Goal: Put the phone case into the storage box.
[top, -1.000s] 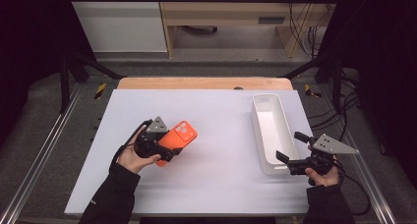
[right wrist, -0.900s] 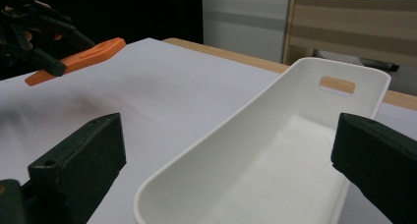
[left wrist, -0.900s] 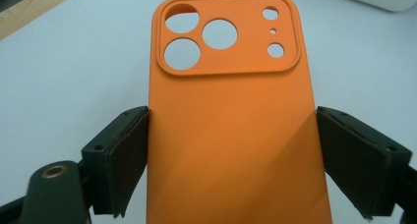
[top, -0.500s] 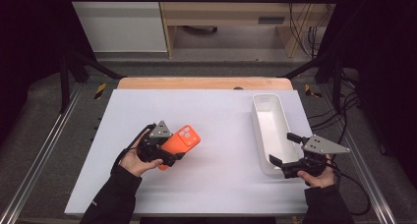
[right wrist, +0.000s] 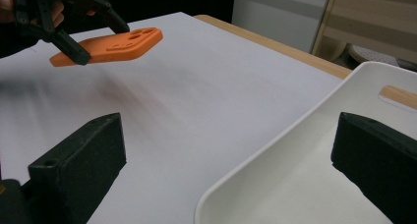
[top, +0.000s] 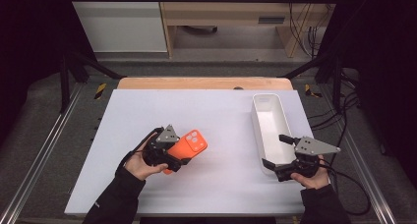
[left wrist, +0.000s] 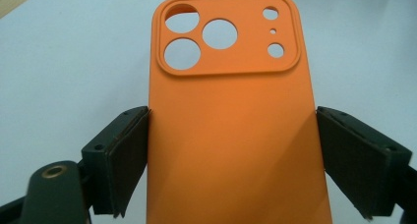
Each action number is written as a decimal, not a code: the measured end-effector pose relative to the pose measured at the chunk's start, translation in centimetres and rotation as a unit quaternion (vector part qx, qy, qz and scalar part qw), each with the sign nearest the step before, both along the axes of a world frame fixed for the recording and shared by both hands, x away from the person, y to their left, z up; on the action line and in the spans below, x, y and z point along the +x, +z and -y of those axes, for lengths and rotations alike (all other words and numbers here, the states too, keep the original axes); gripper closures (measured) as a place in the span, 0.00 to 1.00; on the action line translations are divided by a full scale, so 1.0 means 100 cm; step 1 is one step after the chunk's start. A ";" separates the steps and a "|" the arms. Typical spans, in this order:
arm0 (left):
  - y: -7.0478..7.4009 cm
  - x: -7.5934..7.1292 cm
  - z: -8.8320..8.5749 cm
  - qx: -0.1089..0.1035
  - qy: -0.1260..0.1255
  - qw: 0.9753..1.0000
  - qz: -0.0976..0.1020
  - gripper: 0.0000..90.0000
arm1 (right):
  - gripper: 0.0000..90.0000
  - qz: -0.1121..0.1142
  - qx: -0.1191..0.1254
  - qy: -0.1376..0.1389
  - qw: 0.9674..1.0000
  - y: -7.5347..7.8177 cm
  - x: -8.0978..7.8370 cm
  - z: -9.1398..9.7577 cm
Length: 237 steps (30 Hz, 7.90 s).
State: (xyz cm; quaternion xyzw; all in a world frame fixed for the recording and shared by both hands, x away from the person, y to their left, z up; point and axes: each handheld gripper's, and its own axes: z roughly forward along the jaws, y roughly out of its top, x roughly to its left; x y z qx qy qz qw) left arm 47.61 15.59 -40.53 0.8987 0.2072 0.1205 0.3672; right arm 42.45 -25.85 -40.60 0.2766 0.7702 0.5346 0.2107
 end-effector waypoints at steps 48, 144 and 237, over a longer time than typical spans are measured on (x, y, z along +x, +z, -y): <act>0.015 -0.033 0.048 0.013 -0.117 0.992 0.034 0.17 | 0.02 0.008 -0.093 0.117 0.989 0.003 -0.004 -0.066; 0.021 -0.055 0.064 0.002 -0.252 0.965 0.067 0.17 | 0.17 0.044 -0.124 0.322 0.937 0.006 -0.003 -0.113; -0.003 -0.040 0.037 -0.023 -0.125 0.992 -0.009 0.00 | 0.18 -0.044 -0.279 0.274 0.919 0.049 0.006 -0.101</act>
